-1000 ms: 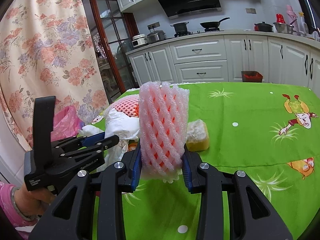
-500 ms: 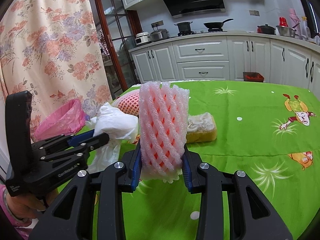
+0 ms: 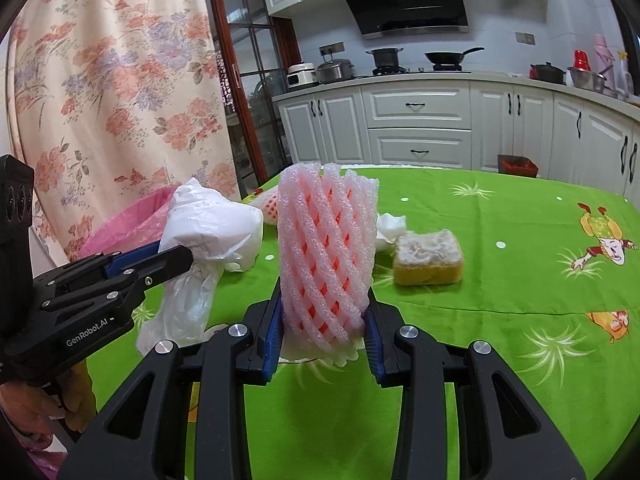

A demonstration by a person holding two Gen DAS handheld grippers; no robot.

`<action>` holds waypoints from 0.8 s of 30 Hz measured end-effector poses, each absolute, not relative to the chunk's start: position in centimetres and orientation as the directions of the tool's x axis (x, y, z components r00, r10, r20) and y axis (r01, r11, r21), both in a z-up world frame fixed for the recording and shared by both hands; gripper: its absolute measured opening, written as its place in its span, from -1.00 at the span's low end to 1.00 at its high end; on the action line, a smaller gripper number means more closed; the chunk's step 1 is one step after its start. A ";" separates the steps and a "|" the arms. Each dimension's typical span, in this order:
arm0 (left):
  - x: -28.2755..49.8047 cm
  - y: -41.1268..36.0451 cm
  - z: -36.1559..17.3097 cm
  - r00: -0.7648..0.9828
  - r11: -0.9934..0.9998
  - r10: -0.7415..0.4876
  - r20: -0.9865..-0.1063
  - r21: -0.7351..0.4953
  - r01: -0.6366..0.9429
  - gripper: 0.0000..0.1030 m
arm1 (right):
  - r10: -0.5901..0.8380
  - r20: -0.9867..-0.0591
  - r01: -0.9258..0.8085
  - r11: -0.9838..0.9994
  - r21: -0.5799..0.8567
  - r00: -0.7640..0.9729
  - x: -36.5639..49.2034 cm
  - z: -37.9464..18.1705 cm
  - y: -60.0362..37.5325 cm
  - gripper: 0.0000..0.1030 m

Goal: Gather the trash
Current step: 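Carry the foam net and plastic bag over the pink wastebasket and open both grippers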

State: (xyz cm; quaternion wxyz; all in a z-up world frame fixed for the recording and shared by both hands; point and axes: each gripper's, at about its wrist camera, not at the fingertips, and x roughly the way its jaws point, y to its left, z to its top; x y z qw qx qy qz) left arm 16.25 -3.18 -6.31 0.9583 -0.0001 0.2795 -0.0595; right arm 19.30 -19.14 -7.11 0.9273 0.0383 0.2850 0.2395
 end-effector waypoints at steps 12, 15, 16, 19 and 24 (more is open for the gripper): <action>13.8 1.5 -5.4 0.868 0.997 -0.060 -0.493 -0.066 0.031 -0.46 | 0.492 -0.513 -0.496 0.856 0.142 0.703 19.0 -5.6 -14.7 -0.33; 13.1 3.3 -5.1 0.876 0.997 -0.034 -0.481 -0.073 -0.002 -0.46 | 0.507 -0.511 -0.524 0.843 0.124 0.694 19.0 -5.2 -13.1 -0.33; 12.9 3.9 -5.0 0.878 0.997 -0.024 -0.478 -0.076 -0.014 -0.46 | 0.512 -0.510 -0.532 0.838 0.120 0.691 19.0 -5.1 -12.6 -0.33; 12.4 5.7 -4.7 0.882 0.996 0.006 -0.471 -0.080 -0.050 -0.46 | 0.533 -0.510 -0.567 0.817 0.104 0.675 19.1 -4.8 -10.4 -0.33; 11.1 8.9 -4.0 0.890 0.990 0.069 -0.451 -0.079 -0.116 -0.46 | 0.569 -0.509 -0.621 0.779 0.082 0.646 19.2 -4.3 -7.0 -0.33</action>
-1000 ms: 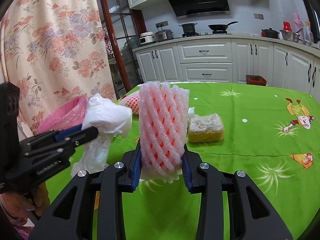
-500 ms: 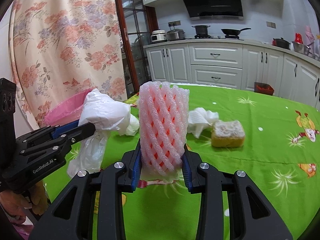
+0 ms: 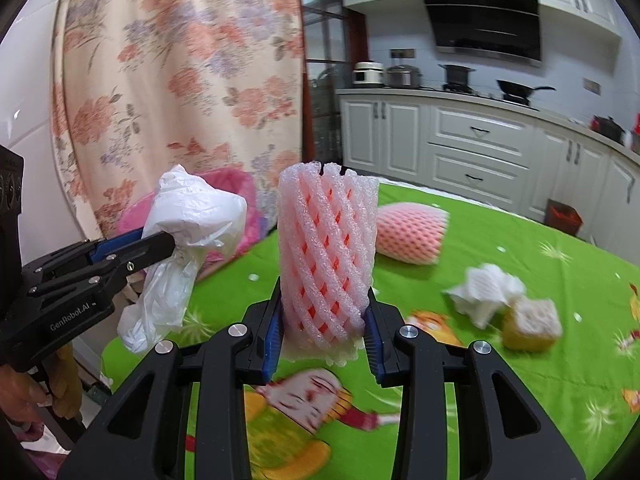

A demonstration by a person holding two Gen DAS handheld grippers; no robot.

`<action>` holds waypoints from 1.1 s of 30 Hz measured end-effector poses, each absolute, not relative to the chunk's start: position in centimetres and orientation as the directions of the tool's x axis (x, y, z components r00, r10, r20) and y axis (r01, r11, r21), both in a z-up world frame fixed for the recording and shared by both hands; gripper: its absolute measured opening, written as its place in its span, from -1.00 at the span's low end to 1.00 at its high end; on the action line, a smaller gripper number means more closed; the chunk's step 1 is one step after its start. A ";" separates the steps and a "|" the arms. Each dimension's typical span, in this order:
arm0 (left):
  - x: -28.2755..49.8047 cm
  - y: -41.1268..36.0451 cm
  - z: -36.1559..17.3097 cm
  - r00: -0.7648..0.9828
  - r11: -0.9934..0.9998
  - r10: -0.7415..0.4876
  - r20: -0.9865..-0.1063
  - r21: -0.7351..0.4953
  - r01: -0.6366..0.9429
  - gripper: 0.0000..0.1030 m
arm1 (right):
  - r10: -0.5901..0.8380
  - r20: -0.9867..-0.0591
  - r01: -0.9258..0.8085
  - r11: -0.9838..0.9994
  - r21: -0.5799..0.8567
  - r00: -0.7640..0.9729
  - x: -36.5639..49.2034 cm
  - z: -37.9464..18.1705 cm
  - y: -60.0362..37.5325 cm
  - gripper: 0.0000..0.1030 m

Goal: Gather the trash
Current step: 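Carry the foam net and plastic bag over the pink wastebasket and open both grippers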

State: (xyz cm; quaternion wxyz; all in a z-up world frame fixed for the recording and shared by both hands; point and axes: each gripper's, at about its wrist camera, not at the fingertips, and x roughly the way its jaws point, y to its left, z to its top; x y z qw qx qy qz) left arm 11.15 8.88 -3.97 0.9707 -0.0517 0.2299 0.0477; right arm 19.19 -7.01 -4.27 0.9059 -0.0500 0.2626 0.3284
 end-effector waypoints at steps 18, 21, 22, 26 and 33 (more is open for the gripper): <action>10.7 21.0 -1.4 0.864 0.936 0.300 -0.404 -0.047 -0.348 -0.46 | 0.705 -0.454 -0.780 0.625 0.035 0.544 21.6 -0.8 5.3 -0.33; 11.7 22.9 -1.3 0.852 0.929 0.318 -0.415 -0.041 -0.367 -0.46 | 0.720 -0.446 -0.797 0.604 0.025 0.531 22.5 -0.3 7.4 -0.33; 12.0 23.6 -1.3 0.849 0.926 0.322 -0.418 -0.045 -0.374 -0.46 | 0.724 -0.448 -0.801 0.598 0.027 0.525 22.8 -0.2 8.0 -0.33; 13.2 25.7 -1.6 0.834 0.913 0.341 -0.434 -0.058 -0.403 -0.46 | 0.733 -0.459 -0.810 0.584 0.048 0.501 24.5 -0.3 10.5 -0.32; 14.6 28.0 -2.3 0.812 0.888 0.376 -0.447 -0.076 -0.453 -0.40 | 0.736 -0.492 -0.818 0.569 0.080 0.464 26.3 -1.4 13.4 -0.11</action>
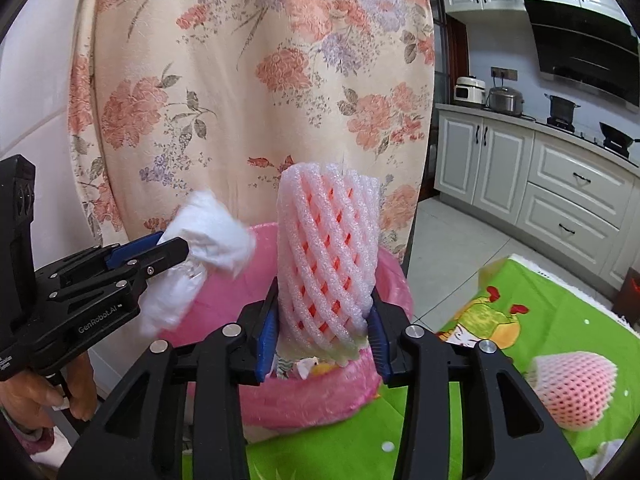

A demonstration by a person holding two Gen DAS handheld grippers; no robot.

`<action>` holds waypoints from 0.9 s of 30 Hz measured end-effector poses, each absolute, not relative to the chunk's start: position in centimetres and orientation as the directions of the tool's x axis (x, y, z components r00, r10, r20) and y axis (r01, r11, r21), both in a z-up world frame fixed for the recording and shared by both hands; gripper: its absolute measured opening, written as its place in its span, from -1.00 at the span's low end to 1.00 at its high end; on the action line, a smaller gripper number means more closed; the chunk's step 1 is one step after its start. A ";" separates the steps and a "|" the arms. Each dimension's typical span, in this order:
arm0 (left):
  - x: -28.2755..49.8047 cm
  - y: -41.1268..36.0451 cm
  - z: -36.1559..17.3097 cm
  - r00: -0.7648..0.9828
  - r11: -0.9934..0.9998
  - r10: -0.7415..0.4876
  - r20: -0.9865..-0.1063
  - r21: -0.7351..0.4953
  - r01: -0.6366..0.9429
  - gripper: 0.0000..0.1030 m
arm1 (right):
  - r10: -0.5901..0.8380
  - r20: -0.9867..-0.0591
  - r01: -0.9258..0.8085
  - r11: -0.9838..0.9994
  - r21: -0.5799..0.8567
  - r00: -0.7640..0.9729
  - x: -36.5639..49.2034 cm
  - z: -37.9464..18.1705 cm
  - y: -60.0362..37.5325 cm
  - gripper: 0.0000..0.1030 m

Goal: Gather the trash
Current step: 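Carry the foam net and plastic bag over the pink wastebasket and open both grippers, then move both open grippers back to the trash pile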

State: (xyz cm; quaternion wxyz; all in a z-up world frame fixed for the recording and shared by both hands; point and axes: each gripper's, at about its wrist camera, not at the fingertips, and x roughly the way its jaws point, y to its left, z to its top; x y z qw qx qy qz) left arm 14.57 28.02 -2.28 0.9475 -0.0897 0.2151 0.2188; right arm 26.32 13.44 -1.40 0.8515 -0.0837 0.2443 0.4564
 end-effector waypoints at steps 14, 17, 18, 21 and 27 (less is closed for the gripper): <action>11.0 27.4 -4.6 0.767 0.835 0.431 -0.476 -0.112 -0.538 0.50 | 0.715 -0.504 -0.787 0.608 0.107 0.484 24.5 -3.0 9.6 0.38; 10.2 25.5 -4.6 0.781 0.852 0.416 -0.466 -0.100 -0.513 0.60 | 0.699 -0.508 -0.774 0.626 0.095 0.503 23.4 -3.4 7.8 0.38; 10.0 24.9 -4.5 0.787 0.858 0.408 -0.463 -0.100 -0.504 0.63 | 0.692 -0.510 -0.769 0.633 0.090 0.510 23.0 -3.6 7.1 0.38; 10.0 22.8 -4.3 0.811 0.883 0.365 -0.457 -0.107 -0.457 0.70 | 0.673 -0.514 -0.749 0.657 0.086 0.531 22.2 -3.9 4.9 0.38; 11.1 18.4 -4.3 0.843 0.924 0.268 -0.467 -0.123 -0.362 0.80 | 0.619 -0.522 -0.679 0.727 0.100 0.586 21.4 -4.6 -0.5 0.38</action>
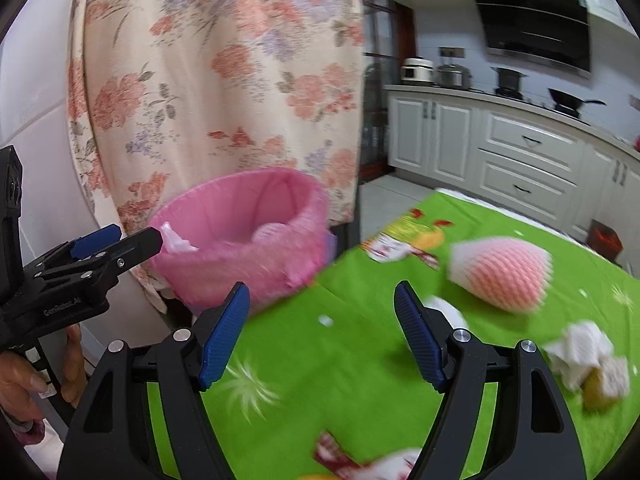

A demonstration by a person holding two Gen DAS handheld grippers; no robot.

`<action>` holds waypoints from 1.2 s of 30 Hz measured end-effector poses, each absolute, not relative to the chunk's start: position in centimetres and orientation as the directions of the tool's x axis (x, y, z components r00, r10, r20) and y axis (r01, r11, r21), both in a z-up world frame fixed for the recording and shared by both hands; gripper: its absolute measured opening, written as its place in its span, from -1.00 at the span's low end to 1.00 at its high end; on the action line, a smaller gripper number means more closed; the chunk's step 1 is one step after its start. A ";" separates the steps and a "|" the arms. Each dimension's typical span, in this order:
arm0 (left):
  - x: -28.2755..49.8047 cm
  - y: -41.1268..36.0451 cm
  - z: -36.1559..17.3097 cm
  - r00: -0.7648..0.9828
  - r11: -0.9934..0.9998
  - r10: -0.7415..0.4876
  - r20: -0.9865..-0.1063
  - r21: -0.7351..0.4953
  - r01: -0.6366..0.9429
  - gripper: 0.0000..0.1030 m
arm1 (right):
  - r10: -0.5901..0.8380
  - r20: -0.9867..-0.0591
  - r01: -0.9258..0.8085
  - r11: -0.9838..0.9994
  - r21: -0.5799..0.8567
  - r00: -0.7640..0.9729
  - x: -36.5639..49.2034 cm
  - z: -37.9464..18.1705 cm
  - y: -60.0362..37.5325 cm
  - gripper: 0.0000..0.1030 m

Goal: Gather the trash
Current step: 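Move both open grippers back to the trash pile, then grasp the white tissue ball with the left gripper while the right grasps the yellow sponge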

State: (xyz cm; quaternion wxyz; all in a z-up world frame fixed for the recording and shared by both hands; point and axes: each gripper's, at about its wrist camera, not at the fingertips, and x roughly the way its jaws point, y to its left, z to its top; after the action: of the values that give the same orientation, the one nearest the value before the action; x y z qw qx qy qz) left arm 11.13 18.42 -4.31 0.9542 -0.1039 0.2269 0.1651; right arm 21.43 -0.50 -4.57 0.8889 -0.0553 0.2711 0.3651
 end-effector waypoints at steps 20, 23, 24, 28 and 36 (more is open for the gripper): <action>14.7 3.7 -7.6 0.804 0.996 0.020 -0.594 -0.061 -0.071 0.87 | 0.363 -0.579 -0.328 0.929 0.169 0.730 23.2 -8.1 -18.0 0.38; 15.2 2.3 -8.0 0.793 0.998 0.003 -0.610 -0.050 -0.043 0.87 | 0.316 -0.603 -0.270 0.948 0.169 0.733 24.3 -8.8 -19.9 0.38; 15.4 1.9 -8.2 0.789 0.998 -0.002 -0.615 -0.046 -0.034 0.87 | 0.305 -0.609 -0.255 0.952 0.170 0.733 24.6 -8.9 -20.5 0.38; 16.2 0.6 -8.6 0.779 0.999 -0.019 -0.627 -0.037 -0.005 0.87 | 0.263 -0.628 -0.210 0.965 0.159 0.733 26.2 -9.4 -21.7 0.38; 18.9 -1.0 -9.3 0.771 0.998 -0.052 -0.635 -0.052 0.024 0.87 | 0.229 -0.673 -0.198 0.972 0.125 0.703 29.3 -10.2 -21.8 0.38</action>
State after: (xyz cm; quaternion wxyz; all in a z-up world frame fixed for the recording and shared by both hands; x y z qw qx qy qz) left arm 18.86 -0.95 -9.26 0.9408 -0.0205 0.3377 -0.0202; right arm 29.31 -21.85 -10.20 0.9226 0.0215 0.3674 0.1158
